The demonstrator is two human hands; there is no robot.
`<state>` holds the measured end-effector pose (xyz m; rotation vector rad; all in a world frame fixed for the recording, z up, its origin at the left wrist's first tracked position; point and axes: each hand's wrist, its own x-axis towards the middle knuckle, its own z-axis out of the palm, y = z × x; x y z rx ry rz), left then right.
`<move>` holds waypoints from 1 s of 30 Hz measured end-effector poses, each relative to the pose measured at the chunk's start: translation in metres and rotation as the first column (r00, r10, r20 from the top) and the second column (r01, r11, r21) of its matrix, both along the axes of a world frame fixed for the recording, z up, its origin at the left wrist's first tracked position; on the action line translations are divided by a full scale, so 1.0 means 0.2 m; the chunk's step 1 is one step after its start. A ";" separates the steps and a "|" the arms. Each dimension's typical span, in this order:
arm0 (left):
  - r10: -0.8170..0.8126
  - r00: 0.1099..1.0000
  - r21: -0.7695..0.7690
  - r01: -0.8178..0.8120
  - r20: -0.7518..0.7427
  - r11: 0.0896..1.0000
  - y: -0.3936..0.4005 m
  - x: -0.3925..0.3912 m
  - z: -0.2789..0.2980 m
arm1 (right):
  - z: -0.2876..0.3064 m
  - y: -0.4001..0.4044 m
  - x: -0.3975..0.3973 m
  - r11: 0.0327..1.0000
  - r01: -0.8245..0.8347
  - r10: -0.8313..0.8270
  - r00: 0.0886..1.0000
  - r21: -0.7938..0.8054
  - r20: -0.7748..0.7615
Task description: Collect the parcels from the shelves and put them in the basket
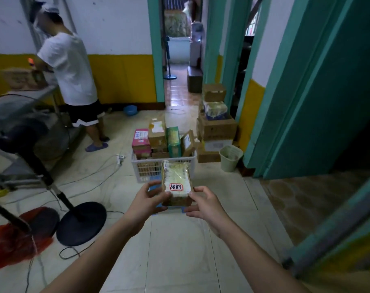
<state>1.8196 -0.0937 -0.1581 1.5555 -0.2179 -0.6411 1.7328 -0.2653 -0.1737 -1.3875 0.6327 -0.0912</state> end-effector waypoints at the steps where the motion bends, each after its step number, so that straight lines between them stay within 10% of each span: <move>1: 0.011 1.000 0.004 -0.011 -0.002 1.000 -0.04 0.11 -0.03 | -0.03 -0.04 0.11 1.000 -0.002 0.002 1.000 0.009 -0.009; 11: 0.200 0.977 0.076 -0.194 -0.077 0.978 -0.55 1.09 -0.39 | -0.35 -0.44 1.19 0.987 0.156 -0.151 0.982 0.033 -0.110; 30: -0.007 0.984 0.239 0.050 -0.177 0.970 -1.48 2.65 -0.71 | -0.86 -1.27 2.94 0.966 0.256 -0.235 0.930 0.041 -0.281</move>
